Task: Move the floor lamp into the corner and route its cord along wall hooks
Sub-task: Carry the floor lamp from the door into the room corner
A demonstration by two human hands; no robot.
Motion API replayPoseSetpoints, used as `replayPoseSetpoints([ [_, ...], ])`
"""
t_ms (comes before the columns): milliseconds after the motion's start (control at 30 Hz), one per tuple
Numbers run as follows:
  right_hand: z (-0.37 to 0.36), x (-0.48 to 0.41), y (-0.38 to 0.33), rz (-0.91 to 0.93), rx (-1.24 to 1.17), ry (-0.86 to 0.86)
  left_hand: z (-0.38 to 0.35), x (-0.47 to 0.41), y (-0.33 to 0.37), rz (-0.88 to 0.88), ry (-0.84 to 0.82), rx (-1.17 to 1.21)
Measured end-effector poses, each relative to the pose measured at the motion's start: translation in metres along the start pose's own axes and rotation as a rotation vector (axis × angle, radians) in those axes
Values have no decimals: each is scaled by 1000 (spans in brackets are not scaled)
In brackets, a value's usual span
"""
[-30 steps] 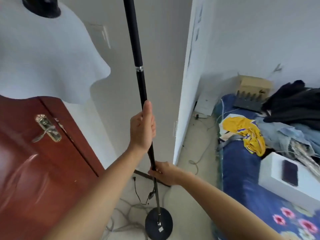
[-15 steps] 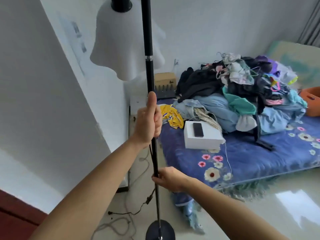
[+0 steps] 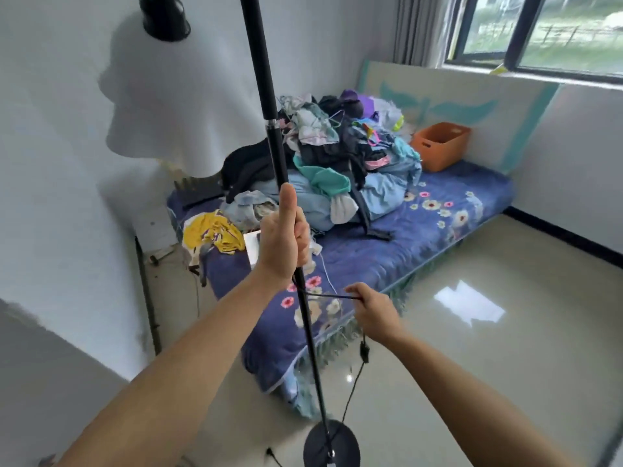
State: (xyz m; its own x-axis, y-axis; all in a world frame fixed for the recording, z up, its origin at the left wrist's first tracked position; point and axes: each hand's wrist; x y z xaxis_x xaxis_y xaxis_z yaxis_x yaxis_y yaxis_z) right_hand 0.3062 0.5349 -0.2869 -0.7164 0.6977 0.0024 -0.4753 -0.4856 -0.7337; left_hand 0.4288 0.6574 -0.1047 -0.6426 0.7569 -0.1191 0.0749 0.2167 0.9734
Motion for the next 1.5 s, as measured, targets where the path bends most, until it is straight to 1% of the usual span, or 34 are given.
replayPoseSetpoints([
  [100,38,-8,28,-128,-55,125,-37,-21,-9,21,-94,40],
  [200,77,-7,51,-213,-42,227,-72,-44,-20,43,-183,89],
  [400,152,13,96,-375,128,320,-155,-81,-47,39,-334,101],
  [500,182,33,122,-467,158,400,-205,-92,-63,45,-436,96],
  [633,212,56,168,-555,169,477,-274,-101,-85,97,-575,90],
  [733,232,55,207,-615,152,499,-330,-115,-110,110,-654,82],
  [867,267,39,271,-636,111,476,-409,-144,-144,114,-675,19],
  [967,309,26,312,-663,97,424,-466,-169,-160,126,-684,-30],
  [1067,361,5,348,-676,107,427,-517,-199,-171,101,-702,-44],
  [1200,419,-34,378,-691,164,468,-565,-239,-177,94,-733,-45],
  [1333,454,-73,415,-707,253,413,-613,-292,-191,85,-778,-23],
  [1400,465,-91,439,-748,276,395,-637,-320,-201,92,-800,-13],
  [1500,484,-121,475,-846,220,417,-673,-370,-221,111,-834,11],
])
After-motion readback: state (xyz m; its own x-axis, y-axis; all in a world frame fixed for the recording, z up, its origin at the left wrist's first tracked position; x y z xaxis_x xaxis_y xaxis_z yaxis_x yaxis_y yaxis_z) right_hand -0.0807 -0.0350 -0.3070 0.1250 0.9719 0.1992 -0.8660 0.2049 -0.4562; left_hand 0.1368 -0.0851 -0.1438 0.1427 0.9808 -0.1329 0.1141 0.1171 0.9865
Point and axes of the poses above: each hand's wrist, its own x-axis away from the middle knuckle, its own z-axis out of the back of the hand, y = z × x, and after that the axes turned 3 degrees about z, right-handed
